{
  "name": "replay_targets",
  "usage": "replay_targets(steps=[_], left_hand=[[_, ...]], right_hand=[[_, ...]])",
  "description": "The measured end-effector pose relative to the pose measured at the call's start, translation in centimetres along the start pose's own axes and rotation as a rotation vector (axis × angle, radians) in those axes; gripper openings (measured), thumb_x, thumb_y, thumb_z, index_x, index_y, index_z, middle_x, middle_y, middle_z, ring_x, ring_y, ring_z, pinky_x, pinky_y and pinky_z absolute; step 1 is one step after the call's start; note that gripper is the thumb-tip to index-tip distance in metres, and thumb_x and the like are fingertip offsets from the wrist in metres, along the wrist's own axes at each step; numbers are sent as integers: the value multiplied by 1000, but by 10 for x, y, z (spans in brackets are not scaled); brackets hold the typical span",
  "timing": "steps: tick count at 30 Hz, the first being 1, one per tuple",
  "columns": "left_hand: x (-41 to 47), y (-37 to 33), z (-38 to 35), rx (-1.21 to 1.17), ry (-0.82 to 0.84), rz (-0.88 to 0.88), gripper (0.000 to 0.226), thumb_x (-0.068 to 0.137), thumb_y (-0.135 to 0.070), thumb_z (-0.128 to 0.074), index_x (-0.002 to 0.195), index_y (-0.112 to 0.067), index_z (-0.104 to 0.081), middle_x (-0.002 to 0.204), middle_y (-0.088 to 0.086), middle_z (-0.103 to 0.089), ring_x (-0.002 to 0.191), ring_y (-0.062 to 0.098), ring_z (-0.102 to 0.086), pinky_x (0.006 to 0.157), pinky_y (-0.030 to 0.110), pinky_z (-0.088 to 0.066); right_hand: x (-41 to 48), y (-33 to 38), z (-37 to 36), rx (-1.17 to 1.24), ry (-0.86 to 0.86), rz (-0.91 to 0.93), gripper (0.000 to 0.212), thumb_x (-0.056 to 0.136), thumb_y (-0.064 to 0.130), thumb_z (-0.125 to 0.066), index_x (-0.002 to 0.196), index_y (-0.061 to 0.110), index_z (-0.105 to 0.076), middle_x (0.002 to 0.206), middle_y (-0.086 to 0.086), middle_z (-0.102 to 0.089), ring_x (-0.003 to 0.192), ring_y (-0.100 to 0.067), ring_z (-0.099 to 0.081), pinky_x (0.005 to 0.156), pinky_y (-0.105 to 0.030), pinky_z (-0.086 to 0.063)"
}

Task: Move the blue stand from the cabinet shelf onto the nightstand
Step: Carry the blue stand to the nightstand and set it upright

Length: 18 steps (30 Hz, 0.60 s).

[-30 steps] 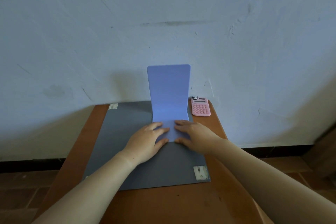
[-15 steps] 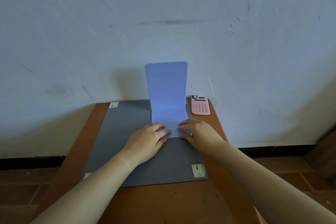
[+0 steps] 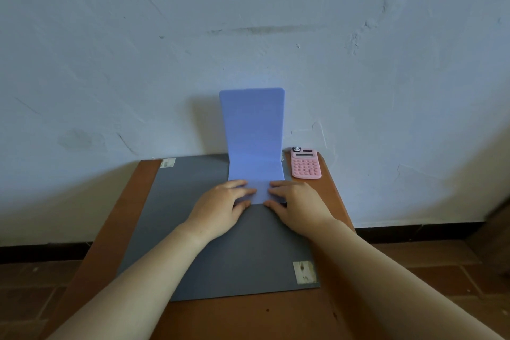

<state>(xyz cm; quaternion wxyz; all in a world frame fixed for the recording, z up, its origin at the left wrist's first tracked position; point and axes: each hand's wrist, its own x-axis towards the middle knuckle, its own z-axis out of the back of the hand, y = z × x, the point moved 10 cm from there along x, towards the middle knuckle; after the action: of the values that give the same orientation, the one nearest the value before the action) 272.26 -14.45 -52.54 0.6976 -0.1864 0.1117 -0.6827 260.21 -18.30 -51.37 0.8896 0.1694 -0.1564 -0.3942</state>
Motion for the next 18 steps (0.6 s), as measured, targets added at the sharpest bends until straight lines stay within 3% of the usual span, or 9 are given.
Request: replay_targets(steps=[8, 11, 18], left_hand=[[12, 11, -8, -105, -22, 31, 36, 94, -25, -49, 129, -30, -53, 148, -11, -38, 134, 9, -36, 105, 23, -31], [9, 17, -6, -158, -91, 41, 33, 91, -29, -52, 124, -35, -57, 144, -16, -41, 131, 5, -39, 102, 23, -36], [8, 15, -7, -136, -94, 36, 36, 90, -36, -52, 126, -38, -54, 145, -18, -37, 132, 4, -35, 101, 17, -29]], right_hand=[[11, -5, -1, 64, -52, -51, 35, 86, 34, -58, 111, 9, -63, 137, -6, -51, 120, -22, -51, 97, -30, -40], [14, -7, -2, 81, -64, -52, 38, 86, 35, -59, 116, 11, -61, 138, -5, -49, 123, -21, -49, 98, -30, -39], [11, -11, -3, 122, -126, -61, 44, 85, 36, -60, 122, 13, -56, 138, -3, -49, 128, -17, -44, 102, -30, -37]])
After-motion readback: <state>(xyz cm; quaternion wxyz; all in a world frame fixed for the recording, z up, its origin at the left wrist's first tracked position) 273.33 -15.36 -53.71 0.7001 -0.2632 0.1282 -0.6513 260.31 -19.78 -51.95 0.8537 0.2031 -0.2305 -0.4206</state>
